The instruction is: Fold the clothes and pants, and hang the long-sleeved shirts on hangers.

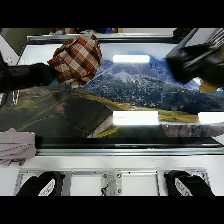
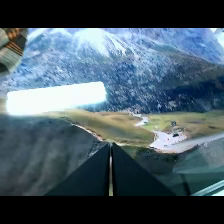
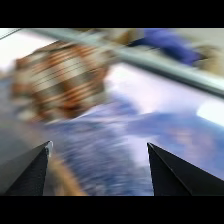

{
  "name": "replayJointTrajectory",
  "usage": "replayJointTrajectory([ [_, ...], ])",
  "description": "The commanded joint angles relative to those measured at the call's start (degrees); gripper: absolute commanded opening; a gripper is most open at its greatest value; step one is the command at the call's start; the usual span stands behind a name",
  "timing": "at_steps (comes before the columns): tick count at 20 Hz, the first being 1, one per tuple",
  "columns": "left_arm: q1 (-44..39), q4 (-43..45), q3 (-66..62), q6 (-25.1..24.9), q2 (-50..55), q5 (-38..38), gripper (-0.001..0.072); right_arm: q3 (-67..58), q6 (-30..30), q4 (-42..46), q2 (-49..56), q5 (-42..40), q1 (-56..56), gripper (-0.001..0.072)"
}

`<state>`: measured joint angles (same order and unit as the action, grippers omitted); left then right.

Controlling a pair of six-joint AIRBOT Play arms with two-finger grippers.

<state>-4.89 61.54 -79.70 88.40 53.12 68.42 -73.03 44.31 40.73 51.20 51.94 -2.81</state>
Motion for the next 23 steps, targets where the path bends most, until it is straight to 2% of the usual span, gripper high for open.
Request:
replayJointTrajectory([
  [1,-5.44,-0.04,9.7,-0.2,-3.63,-7.28,0.0016,0.02,-1.49,4.39,7.98,2.95,-19.67,0.0663],
  [6,-9.55,-0.04,13.27,-0.15,-3.89,-8.59,0.0016,0.02,-1.46,5.53,13.51,2.56,-27.08,0.0652],
  [7,-9.81,-0.07,13.53,-0.15,-3.89,-8.61,0.0016,0.02,-1.46,5.29,13.6,2.56,-27.08,0.0475],
  [8,-9.77,-0.09,13.51,-0.15,-3.89,-8.5,0.0016,0.02,-1.46,5.14,13.55,2.6,-27.02,0.0196],
  [9,-9.77,-0.09,13.49,-0.15,-3.93,-8.52,0.0017,0.02,-1.42,5.16,13.46,2.56,-27.02,0.0013],
  [23,-9.77,-0.07,13.51,-0.15,-3.91,-8.55,0.0016,0.02,-1.49,5.16,13.53,2.54,-26.97,0.0015],
])
